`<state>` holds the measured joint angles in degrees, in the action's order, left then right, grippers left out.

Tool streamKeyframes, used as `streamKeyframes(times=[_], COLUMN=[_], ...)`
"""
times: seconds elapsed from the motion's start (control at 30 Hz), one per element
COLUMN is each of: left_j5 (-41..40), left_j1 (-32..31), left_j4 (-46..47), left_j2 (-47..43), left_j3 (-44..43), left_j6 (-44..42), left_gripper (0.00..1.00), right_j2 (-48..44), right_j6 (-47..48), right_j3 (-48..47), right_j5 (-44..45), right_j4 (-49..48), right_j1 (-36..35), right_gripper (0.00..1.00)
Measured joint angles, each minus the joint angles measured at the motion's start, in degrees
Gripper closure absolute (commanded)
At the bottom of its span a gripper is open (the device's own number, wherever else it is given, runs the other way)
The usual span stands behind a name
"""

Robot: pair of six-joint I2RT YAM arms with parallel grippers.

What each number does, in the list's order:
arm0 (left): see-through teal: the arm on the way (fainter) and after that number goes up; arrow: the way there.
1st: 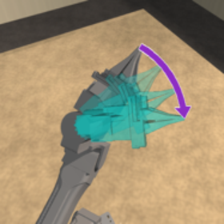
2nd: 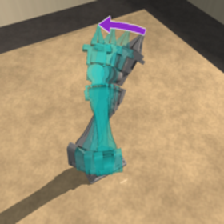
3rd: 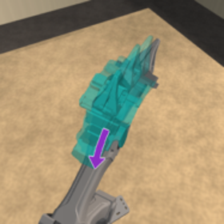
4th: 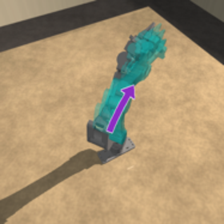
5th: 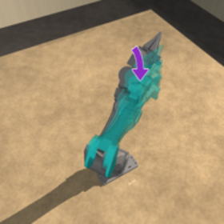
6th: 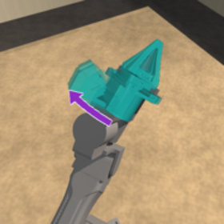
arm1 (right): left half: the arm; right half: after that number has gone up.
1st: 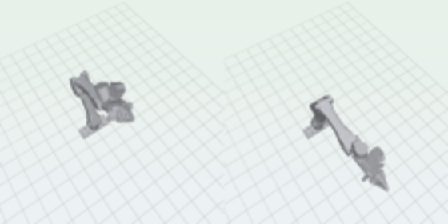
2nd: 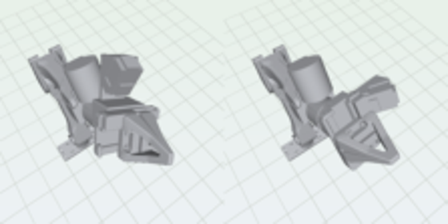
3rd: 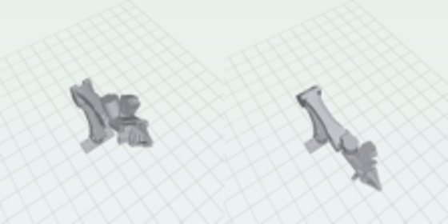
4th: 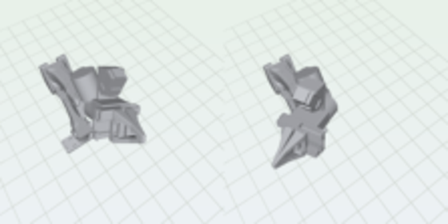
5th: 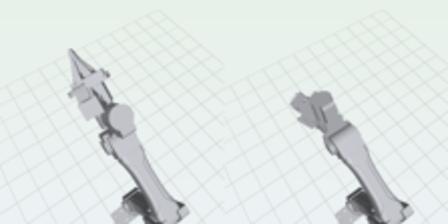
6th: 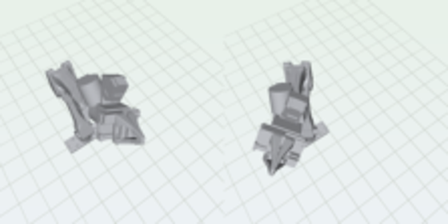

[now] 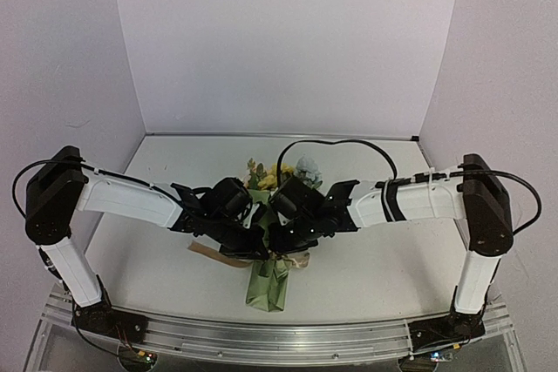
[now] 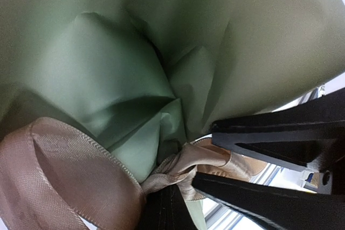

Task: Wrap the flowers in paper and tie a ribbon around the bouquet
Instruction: Cross the half-tied ribbon over the folded bouquet.

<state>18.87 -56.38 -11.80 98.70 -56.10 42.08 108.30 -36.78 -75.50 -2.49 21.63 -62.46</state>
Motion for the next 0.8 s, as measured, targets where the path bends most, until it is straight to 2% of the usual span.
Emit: streamKeyframes(times=[0.43, 0.6, 0.8], left_j5=[0.00, 0.02, 0.00], left_j1=[0.00, 0.00, 0.00], left_j4=[0.47, 0.49, 0.51], left_j2=[-0.02, -0.02, -0.02], left_j3=[0.35, 0.35, 0.35], left_j6=[0.01, 0.01, 0.01], left_gripper=[1.00, 1.00, 1.00], right_j2=[1.74, 1.74, 1.74], right_j6=[0.14, 0.10, -0.19], right_j3=[-0.16, -0.16, -0.16], right_j5=[0.23, 0.31, 0.13], right_j4=[0.35, 0.37, 0.27], right_j1=[0.00, 0.00, 0.02], right_gripper=[0.82, 0.78, 0.81])
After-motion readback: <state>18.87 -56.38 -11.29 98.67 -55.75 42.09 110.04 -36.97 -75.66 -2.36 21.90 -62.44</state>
